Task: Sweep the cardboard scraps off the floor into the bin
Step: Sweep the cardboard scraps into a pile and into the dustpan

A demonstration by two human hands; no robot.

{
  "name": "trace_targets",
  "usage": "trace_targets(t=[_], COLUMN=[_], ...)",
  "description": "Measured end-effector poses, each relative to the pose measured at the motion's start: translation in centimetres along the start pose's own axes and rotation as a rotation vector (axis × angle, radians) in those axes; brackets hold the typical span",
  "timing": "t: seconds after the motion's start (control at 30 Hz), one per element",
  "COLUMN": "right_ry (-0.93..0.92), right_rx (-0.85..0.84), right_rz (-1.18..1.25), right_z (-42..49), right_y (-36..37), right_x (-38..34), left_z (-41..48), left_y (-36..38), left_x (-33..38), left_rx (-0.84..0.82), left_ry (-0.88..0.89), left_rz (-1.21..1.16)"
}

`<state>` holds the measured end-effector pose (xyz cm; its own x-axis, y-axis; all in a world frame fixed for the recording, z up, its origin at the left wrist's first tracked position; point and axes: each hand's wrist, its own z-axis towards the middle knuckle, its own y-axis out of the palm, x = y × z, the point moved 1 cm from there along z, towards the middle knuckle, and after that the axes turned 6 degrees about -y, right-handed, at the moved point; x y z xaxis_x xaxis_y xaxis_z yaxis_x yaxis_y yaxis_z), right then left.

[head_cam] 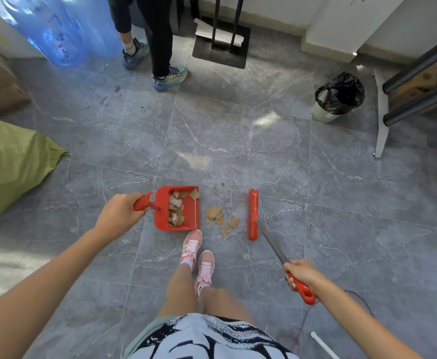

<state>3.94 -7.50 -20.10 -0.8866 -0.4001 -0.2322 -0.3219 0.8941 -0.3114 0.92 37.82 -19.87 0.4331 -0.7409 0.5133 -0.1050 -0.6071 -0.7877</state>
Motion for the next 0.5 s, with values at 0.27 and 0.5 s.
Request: trace_targets(t=[0.27, 0.5], right_ry=[0.028, 0.012], right_rx=[0.032, 0.003], right_rz=[-0.084, -0.148], right_z=[1.8, 1.0], right_y=[0.7, 3.5], right_x=[3.0, 1.9], left_z=[-0.3, -0.4], left_y=[2.3, 3.1], left_x=[0.2, 0.4], left_rx=[-0.031, -0.052], left_ry=[-0.019, -0.017], left_rz=[-0.002, -0.037])
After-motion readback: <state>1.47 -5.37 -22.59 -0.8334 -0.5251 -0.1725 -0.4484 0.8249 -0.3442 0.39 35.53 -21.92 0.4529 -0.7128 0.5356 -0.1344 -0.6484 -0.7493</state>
